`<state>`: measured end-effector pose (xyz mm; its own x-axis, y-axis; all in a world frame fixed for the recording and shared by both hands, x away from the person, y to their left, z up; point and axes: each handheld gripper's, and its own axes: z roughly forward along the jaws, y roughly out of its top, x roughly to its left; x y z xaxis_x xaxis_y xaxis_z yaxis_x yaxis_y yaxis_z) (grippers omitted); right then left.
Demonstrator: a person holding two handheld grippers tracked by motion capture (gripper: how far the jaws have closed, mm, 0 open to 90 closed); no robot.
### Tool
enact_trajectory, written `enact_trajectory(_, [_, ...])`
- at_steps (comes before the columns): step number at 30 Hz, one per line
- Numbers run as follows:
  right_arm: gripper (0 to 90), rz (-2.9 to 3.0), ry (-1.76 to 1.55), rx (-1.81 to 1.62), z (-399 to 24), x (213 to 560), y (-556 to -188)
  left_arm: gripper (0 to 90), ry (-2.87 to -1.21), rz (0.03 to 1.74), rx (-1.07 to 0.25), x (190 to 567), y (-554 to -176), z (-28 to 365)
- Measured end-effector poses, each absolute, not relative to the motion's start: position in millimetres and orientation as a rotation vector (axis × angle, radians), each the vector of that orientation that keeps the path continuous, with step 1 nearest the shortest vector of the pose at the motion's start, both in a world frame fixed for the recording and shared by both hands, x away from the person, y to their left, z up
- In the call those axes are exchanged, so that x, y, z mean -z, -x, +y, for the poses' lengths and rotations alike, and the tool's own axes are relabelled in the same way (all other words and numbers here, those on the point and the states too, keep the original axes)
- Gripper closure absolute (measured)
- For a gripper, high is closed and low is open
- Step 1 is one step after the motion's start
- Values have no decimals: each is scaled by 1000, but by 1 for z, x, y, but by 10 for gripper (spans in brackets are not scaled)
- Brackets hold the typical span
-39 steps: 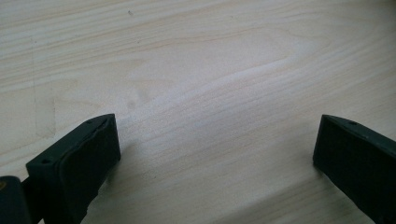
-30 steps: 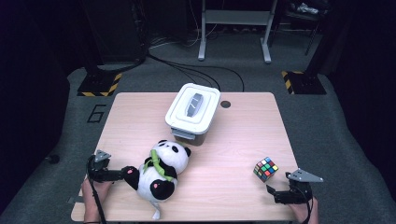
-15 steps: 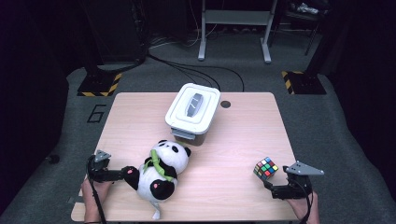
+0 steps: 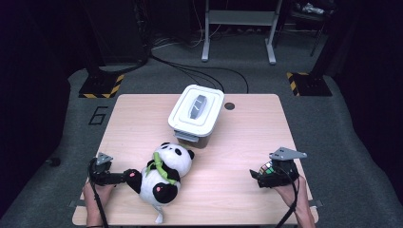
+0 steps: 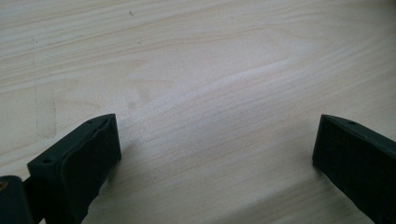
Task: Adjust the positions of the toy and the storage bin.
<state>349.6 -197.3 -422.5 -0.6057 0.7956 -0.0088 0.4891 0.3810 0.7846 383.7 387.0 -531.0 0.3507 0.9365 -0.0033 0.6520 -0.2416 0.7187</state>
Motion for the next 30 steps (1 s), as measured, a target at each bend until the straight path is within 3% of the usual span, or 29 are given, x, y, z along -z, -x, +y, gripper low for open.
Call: enact_trajectory(30, [58, 2385, -938, -1089, -101, 397, -414, 23, -1974, 1364, -590, 532, -383, 386])
